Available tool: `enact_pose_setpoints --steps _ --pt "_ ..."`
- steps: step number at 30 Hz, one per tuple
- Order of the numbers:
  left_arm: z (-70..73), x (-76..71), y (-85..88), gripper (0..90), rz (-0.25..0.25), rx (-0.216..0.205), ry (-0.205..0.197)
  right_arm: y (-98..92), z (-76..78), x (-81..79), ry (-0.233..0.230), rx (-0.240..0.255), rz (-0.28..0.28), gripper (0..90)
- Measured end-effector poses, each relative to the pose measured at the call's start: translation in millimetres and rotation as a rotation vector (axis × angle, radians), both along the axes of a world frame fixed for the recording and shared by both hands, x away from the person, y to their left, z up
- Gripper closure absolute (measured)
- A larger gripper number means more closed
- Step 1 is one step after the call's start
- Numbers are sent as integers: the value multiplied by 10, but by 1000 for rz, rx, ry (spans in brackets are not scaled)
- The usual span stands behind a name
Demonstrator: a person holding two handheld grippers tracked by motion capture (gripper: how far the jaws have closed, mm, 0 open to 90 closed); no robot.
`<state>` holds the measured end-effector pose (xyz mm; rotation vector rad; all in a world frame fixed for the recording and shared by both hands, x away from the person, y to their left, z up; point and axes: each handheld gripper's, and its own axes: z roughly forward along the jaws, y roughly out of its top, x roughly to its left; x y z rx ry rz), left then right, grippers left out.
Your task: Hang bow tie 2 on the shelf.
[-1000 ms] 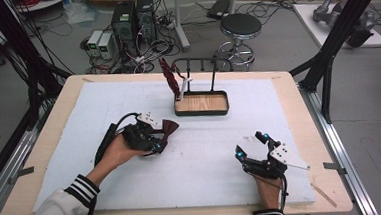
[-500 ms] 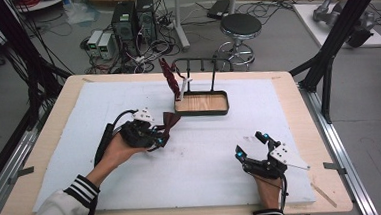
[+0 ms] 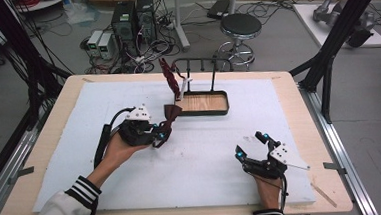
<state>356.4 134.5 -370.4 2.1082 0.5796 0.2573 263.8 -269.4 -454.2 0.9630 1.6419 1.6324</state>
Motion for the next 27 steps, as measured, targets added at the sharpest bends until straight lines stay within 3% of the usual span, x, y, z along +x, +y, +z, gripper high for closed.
enact_pose_setpoints --steps 13,27 --pt "173 -6 -61 769 -52 -83 -74 1 0 0 1 2 -1 115" --pt "374 75 -272 770 -83 -112 -116 0 0 -1 3 4 -2 115"
